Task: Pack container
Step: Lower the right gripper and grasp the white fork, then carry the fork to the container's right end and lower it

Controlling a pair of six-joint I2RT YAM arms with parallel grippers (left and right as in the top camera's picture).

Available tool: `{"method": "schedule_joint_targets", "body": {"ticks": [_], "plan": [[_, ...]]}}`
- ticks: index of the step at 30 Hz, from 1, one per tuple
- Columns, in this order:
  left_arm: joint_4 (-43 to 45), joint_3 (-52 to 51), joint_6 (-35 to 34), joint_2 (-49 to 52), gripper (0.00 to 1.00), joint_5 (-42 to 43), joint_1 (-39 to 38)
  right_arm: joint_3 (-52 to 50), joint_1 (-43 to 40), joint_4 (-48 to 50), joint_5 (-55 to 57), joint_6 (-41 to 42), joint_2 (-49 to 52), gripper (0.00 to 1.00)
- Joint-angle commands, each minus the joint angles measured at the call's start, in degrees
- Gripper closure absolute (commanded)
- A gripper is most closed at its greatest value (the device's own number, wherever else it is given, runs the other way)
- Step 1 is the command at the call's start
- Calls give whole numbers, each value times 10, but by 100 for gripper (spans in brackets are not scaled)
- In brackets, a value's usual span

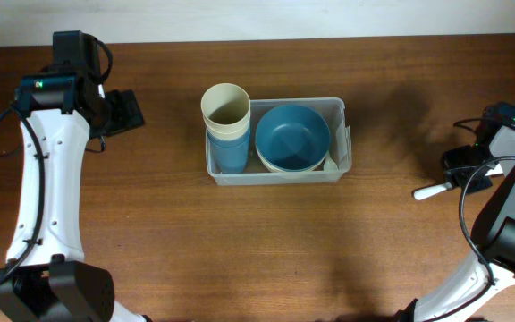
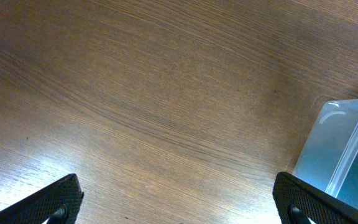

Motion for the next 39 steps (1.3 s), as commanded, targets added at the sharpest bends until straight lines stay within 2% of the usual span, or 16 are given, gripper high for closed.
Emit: {"method": "schedule_joint_targets", "body": {"ticks": [1,7,16,21,27,35,39], "plan": [[1,-4,-6,0,0,-2,2,12,1,-16,-15,2,11,96],[1,-4,-6,0,0,-2,2,66,1,-66,-17,-19,11,96],[1,-4,-6,0,0,-2,2,223,20,-174,-64,-121,10,96],[1,-4,-6,0,0,-2,2,329,79,-228,-66,-200,10,96],[1,-4,-6,0,0,-2,2,403,174,-242,-65,-257,10,96],[1,-4,-6,0,0,-2,2,410,309,-211,3,-326,11,96],[1,-4,-6,0,0,-2,2,410,348,-199,27,-343,11,96]]}}
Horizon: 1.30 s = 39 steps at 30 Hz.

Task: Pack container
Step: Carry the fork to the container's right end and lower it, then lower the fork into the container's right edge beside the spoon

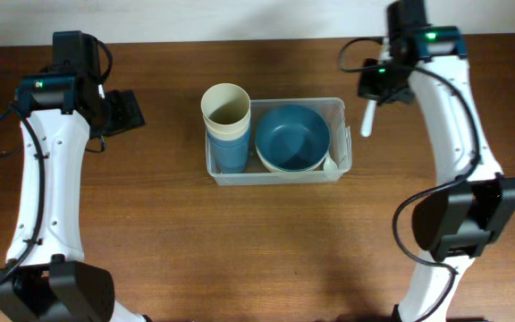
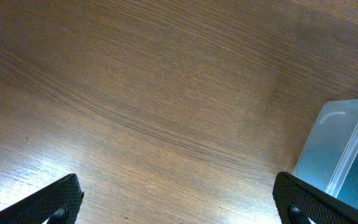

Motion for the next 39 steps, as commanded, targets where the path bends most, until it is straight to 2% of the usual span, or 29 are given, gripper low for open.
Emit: {"method": "schedule_joint_targets", "body": {"ticks": [1,10,18,27,34,39], "plan": [[1,-4,-6,0,0,-2,2,10,39,7,49,-34,1,96],[1,-4,-6,0,0,-2,2,-18,76,13,56,-34,2,96],[1,-4,-6,0,0,-2,2,-66,77,30,55,-40,2,96],[1,-4,-6,0,0,-2,2,-70,77,29,55,-47,2,95],[1,-4,-6,0,0,-2,2,-70,77,28,55,-46,2,87],[1,-4,-6,0,0,-2,2,-70,76,28,61,-27,2,75]]}}
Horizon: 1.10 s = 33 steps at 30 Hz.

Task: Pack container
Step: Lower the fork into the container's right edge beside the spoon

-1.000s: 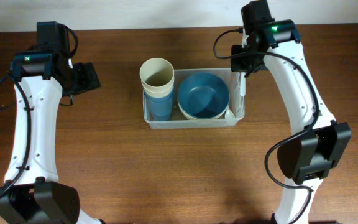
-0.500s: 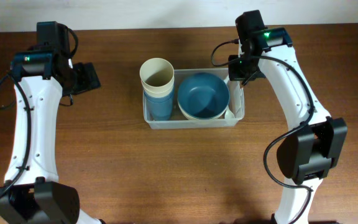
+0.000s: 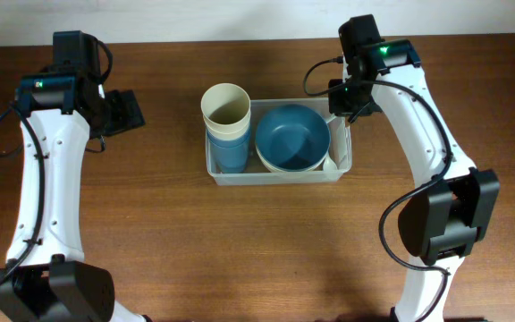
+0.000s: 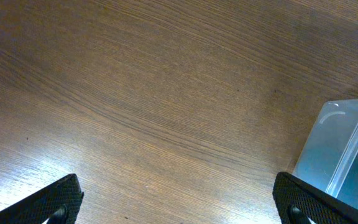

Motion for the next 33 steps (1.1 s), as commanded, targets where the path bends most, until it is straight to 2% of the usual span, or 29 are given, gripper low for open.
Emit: {"method": "schedule_joint_targets", "body": {"ticks": [1,3,5,8,9,11,16,18,20,33], "plan": [[1,-4,-6,0,0,-2,2,-2,1,0,20,23,1,72],[1,-4,-6,0,0,-2,2,3,-4,1,30,45,1,67],[1,-4,-6,0,0,-2,2,8,-12,7,30,46,1,58],[1,-4,-6,0,0,-2,2,9,-25,26,28,45,1,57],[1,-4,-6,0,0,-2,2,9,-29,31,27,45,1,58],[1,-4,-6,0,0,-2,2,9,-34,44,25,45,1,68],[1,-4,-6,0,0,-2,2,8,-38,84,26,45,2,80],[1,-4,-6,0,0,-2,2,8,-38,100,26,45,2,90],[1,-4,-6,0,0,-2,2,7,-38,112,25,45,3,96],[1,-4,-6,0,0,-2,2,7,-52,151,9,45,54,96]]}}
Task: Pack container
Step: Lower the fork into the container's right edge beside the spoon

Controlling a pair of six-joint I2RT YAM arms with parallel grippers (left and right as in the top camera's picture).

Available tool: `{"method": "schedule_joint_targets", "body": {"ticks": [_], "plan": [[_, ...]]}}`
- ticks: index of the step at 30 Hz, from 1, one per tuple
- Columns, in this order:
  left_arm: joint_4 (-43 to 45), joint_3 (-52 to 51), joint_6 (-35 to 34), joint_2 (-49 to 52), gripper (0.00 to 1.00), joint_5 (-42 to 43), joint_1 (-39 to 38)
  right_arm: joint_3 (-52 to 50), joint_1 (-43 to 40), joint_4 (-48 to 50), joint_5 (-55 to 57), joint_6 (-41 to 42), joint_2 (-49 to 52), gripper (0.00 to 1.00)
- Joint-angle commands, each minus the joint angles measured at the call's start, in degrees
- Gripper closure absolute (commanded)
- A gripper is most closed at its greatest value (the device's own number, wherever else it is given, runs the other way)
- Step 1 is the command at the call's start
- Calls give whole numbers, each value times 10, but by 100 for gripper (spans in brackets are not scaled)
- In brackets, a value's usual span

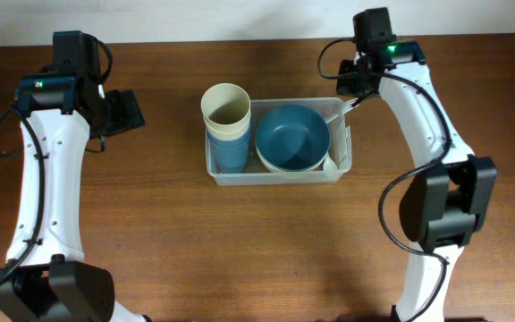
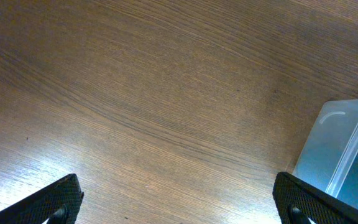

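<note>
A clear plastic container sits mid-table. Inside it are a cream cup stacked on blue cups, a blue bowl nested in a cream bowl, and a white utensil head in the right corner. A thin white utensil handle lies slanted over the container's back right rim, its upper end at my right gripper. The overhead view does not show whether those fingers still grip it. My left gripper hangs open over bare wood left of the container, and it also shows from above.
The brown wooden table runs to a pale wall strip along the far edge. Both white arms reach in from the front, the left one along the left side and the right one curving over the table's right part.
My right gripper has moved from low over the container's right end to just behind its back right corner. The white utensil's handle now lies across that rim. The left arm has not moved.
First my right gripper was at the far right edge with a white utensil at its tip. Then it carried the utensil near the container's back right. Then it was over the container's right end, and now behind the corner. The left gripper stayed open throughout.
</note>
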Motion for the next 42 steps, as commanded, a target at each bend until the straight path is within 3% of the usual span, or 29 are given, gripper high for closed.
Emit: {"method": "schedule_joint_targets", "body": {"ticks": [1,24,36,42], "plan": [[1,-4,-6,0,0,-2,2,6,-13,6,-16,-2,14,96],[1,-4,-6,0,0,-2,2,14,-19,-87,-62,-21,30,97],[1,-4,-6,0,0,-2,2,212,-19,-286,-45,-24,30,96],[1,-4,-6,0,0,-2,2,209,-19,-299,-47,-19,34,96]]}}
